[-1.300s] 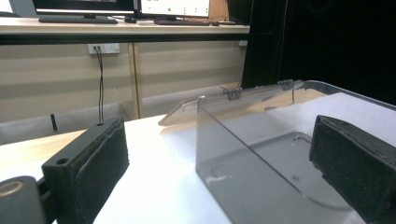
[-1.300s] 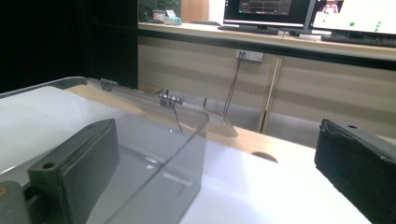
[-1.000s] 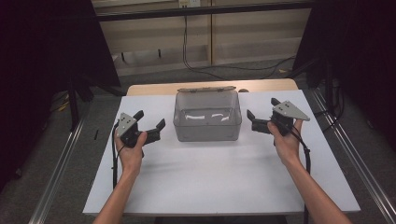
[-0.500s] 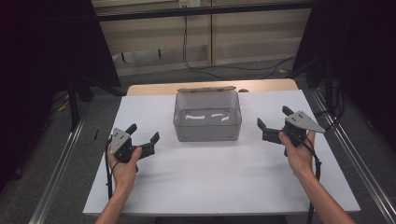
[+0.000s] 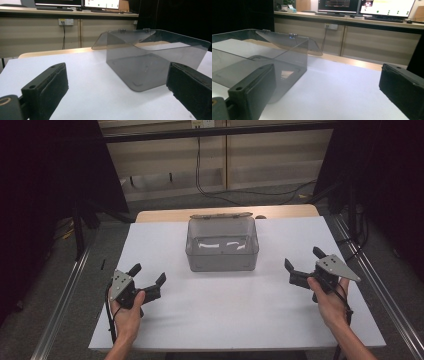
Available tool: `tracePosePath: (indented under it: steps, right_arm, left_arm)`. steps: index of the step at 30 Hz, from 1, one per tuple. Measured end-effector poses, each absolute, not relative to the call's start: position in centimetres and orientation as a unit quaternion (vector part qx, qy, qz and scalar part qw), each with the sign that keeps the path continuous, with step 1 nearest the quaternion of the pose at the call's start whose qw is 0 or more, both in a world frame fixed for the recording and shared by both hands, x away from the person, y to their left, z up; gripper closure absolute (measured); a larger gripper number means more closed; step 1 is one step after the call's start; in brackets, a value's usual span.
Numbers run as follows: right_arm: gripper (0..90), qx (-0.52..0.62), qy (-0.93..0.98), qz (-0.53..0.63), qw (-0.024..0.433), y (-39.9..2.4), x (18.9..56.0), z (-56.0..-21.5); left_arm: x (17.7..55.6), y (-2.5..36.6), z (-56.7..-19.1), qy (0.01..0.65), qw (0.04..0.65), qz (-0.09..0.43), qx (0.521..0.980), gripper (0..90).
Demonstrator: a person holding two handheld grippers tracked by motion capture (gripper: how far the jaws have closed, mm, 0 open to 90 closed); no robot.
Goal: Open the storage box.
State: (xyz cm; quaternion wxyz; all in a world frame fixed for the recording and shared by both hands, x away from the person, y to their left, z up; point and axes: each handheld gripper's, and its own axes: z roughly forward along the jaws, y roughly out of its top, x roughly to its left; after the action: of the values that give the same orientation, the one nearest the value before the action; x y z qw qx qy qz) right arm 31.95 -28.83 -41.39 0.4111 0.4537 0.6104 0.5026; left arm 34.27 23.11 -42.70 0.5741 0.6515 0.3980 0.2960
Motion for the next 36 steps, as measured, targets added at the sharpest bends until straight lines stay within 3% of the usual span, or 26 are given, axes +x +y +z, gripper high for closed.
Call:
tracePosePath:
  steps: [10,25,36]
  right_arm:
    - [0.5,0.471,0.601,0.499,0.411,-29.4,29.1,-42.2]
    - [0.0,0.482,0.604,0.484,0.410,-30.5,26.1,-43.2]
    - [0.0,0.480,0.597,0.486,0.421,-31.5,23.9,-43.6]
  left_arm:
    - [32.2,23.7,-43.4,0.415,0.568,0.298,0.645,3.7]
    - [29.0,24.5,-44.7,0.422,0.532,0.297,0.671,3.7]
    - [28.1,25.4,-44.9,0.439,0.545,0.323,0.637,3.7]
